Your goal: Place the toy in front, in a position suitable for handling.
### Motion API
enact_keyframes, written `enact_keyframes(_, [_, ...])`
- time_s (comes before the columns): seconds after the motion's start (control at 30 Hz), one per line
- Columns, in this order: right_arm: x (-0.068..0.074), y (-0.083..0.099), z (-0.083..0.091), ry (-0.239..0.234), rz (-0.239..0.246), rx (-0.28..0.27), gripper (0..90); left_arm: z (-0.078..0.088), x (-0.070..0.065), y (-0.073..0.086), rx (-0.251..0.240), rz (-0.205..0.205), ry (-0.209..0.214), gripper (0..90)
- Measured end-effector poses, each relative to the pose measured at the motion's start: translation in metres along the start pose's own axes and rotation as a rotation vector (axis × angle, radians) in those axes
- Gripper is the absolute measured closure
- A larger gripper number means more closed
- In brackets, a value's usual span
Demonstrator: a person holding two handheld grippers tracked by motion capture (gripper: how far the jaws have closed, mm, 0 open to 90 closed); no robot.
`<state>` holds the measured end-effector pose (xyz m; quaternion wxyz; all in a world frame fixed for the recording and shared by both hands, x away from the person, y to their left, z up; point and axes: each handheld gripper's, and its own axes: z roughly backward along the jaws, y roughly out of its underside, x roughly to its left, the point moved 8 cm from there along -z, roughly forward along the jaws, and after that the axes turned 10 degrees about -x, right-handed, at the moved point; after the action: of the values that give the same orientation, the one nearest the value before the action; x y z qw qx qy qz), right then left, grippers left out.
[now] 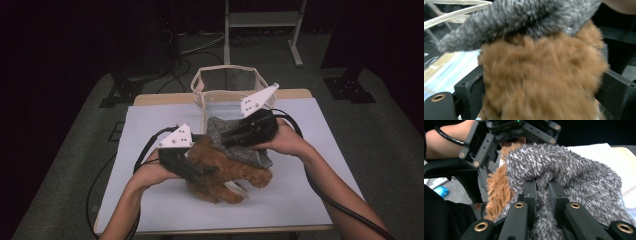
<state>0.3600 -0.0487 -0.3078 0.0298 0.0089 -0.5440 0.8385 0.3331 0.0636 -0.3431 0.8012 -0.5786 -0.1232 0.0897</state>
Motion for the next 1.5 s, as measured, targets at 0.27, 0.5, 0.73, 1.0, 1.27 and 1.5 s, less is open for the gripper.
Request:
enact_keyframes(0.27, [-0.003, -0.008, -0.007, -0.001, 0.000, -0.011, 78.2, 0.013, 0.005, 0.005, -0.038, -0.001, -0.010, 44.2])
enact_keyframes(0.5, [-0.003, 0.010, 0.012, 0.001, -0.031, -0.007, 78.3, 0.018, 0.009, 0.007, -0.057, 0.015, -0.006, 43.8])
enact_keyframes(0.73, [-0.014, 0.020, 0.029, 0.049, -0.047, 0.005, 78.3, 0.016, 0.006, 0.004, -0.061, 0.020, 0.022, 42.8])
enact_keyframes(1.0, [-0.015, 0.008, 0.024, 0.037, -0.035, -0.020, 78.4, 0.010, 0.009, 0.002, -0.065, 0.027, 0.010, 42.0])
enact_keyframes(1.27, [0.000, 0.009, 0.026, 0.004, -0.028, -0.032, 78.4, 0.002, 0.009, -0.002, -0.053, 0.023, -0.001, 42.1])
enact_keyframes(1.5, [0.005, 0.054, 0.056, 0.029, -0.110, -0.031, 78.3, 0.002, 0.009, -0.002, -0.053, 0.026, 0.010, 42.2])
